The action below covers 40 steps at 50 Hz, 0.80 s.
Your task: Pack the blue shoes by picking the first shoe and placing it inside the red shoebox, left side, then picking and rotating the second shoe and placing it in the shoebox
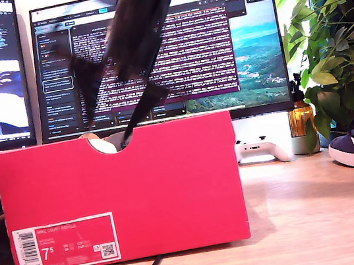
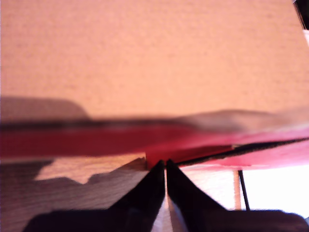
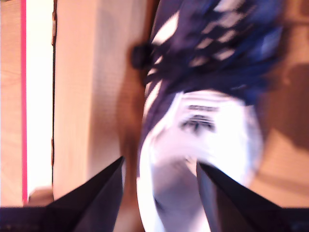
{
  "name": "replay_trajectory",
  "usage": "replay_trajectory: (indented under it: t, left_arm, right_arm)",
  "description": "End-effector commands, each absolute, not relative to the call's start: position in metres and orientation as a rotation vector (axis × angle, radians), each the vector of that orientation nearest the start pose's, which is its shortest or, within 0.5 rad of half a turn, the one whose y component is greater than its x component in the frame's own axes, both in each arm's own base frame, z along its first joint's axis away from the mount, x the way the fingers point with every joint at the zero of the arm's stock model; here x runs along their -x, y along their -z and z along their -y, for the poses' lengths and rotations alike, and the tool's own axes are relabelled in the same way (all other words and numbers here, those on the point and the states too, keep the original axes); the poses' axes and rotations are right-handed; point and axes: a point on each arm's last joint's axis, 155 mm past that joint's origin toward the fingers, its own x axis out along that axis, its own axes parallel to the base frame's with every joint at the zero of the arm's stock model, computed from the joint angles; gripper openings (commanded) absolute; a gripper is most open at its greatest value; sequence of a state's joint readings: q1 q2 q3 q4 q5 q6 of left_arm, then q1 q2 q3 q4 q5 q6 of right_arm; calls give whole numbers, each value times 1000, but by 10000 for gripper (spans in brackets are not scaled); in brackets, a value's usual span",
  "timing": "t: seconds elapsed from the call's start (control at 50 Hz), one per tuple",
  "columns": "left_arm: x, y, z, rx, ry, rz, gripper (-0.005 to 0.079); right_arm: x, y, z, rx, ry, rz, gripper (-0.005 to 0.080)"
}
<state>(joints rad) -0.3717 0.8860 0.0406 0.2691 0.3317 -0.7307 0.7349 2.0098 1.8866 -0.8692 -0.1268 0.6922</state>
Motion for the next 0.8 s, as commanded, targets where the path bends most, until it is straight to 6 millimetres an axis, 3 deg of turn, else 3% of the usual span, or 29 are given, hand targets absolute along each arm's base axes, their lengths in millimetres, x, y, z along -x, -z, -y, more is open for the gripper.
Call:
replay_trajectory:
  t: [0.0,0.12,0.24,0.38,0.62,0.78]
  left_arm:
    - [-218,-25,151,667,433,-827,-19]
    - [-218,-25,151,667,433,-827,-19]
    - [-218,-25,151,667,433,-827,-19]
    - [-218,-25,151,667,433,-827,-19]
    - [-218,-25,151,667,433,-827,-19]
    - [-218,-25,151,667,433,-827,-19]
  right_arm:
    - [-376,-198,-357,-273,-453,-1107,429]
    - [-383,-209,-342,-277,-424,-1106,428]
    - [-406,-208,-302,-271,-272,-1079,428]
    - [-426,-199,-244,-403,24,-1075,428]
    - [-405,-180,-129,-437,546,-1106,428]
    - [-410,-182,-108,-462,584,-1097,429]
